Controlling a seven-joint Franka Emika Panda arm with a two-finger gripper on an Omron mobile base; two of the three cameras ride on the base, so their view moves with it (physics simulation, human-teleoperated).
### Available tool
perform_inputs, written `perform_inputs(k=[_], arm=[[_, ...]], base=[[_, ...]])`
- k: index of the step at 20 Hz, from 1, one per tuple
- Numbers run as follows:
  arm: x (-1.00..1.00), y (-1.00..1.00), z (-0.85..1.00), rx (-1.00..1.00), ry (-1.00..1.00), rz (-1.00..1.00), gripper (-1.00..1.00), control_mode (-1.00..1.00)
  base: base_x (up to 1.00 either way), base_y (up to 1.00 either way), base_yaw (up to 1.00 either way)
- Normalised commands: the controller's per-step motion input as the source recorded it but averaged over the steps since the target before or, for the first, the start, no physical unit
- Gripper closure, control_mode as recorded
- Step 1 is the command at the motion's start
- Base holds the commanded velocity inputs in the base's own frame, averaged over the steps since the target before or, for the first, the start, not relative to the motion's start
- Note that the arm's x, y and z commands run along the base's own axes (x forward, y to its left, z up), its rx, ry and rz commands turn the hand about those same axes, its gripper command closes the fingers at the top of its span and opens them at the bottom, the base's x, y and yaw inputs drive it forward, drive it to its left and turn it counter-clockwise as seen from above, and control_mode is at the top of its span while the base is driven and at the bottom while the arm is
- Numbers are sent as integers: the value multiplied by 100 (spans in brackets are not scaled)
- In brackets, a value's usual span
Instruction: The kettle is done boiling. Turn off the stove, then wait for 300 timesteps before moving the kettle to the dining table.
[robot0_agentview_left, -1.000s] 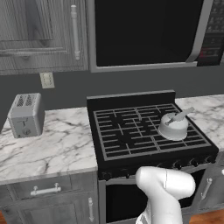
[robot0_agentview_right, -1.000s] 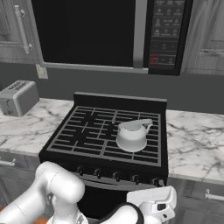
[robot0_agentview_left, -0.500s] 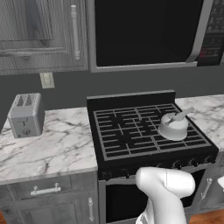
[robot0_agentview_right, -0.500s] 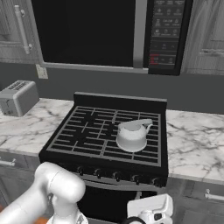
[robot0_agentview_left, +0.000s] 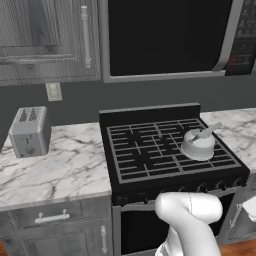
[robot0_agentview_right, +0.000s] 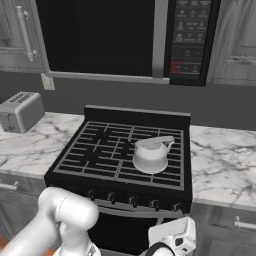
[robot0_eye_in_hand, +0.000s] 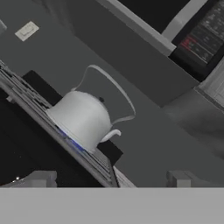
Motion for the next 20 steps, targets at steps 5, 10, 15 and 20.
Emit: perform_inputs(k=[5,10,15,20], arm=[[45,0,-7,-10,6,1,-100,-100],[28,-17,-21,-7,2,0,-100,-100],[1,-27,-29,-8,0,0,-100,-100],[13,-21,-16,-7,0,0,-100,-100]], base=[[0,0,0],[0,0,0],[0,0,0],[0,0,0]])
